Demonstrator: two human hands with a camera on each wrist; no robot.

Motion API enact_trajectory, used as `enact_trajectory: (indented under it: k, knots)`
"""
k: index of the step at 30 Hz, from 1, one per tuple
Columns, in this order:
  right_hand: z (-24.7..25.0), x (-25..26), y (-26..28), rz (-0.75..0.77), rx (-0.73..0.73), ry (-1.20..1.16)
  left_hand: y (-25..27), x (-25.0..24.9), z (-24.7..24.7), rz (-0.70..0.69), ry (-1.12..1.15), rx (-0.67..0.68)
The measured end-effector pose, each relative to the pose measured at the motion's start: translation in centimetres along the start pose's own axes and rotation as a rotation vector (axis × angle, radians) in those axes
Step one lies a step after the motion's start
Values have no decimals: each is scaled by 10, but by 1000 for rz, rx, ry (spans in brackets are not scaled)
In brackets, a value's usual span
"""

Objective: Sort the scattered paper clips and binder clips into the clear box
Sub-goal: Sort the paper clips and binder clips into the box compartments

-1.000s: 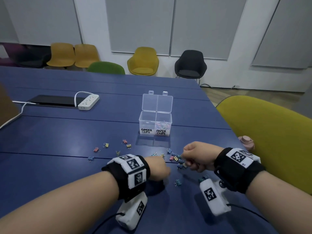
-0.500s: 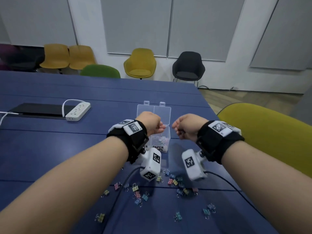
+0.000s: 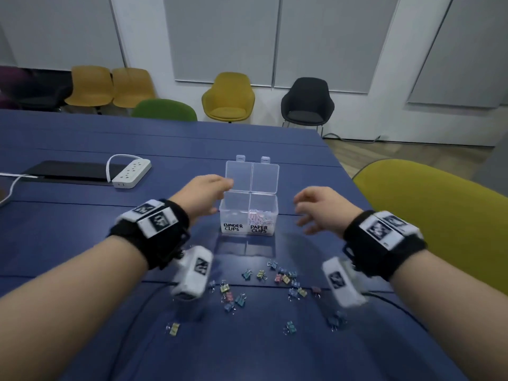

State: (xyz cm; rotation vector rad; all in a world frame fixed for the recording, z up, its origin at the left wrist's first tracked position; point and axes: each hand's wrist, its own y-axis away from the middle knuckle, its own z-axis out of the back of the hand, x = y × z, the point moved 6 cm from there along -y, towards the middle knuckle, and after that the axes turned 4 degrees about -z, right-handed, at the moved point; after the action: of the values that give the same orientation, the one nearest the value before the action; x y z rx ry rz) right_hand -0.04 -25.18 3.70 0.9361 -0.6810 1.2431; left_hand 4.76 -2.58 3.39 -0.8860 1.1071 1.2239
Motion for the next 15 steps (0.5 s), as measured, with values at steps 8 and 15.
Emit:
enact_trajectory:
  k: [8,15]
  knots:
    - [2,-91,100,-265,401,848,70,82,87,377,-938,256]
    - [-31,-91,78,-244,255,721,83,99,75,356,-996,286]
